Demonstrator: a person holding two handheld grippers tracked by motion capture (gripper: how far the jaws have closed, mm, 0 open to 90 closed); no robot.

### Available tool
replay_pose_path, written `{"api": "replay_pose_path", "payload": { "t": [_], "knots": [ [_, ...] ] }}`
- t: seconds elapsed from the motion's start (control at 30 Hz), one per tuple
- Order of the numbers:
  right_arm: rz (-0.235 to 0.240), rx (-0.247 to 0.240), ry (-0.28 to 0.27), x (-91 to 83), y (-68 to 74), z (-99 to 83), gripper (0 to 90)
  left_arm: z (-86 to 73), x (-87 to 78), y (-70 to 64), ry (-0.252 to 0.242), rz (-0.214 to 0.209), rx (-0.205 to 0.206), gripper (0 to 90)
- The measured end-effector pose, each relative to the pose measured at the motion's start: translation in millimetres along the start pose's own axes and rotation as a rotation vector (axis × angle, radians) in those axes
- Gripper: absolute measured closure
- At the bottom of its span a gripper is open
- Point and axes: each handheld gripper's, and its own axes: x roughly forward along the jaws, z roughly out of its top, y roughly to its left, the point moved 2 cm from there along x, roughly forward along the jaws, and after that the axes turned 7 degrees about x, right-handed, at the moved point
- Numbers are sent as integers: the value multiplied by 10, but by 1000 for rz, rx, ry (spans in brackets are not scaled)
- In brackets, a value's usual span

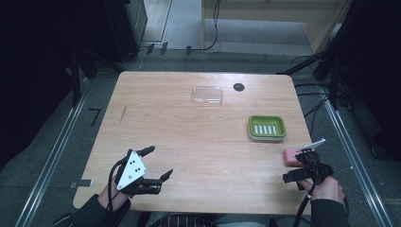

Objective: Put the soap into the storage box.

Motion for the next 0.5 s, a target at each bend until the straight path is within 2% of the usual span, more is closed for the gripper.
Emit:
{"api": "replay_pose_path", "payload": {
  "t": [0.5],
  "knots": [
    [-2, 13, -14, 3, -49, 158, 0, 1, 0, -2, -1, -1, 0, 140]
  ]
}}
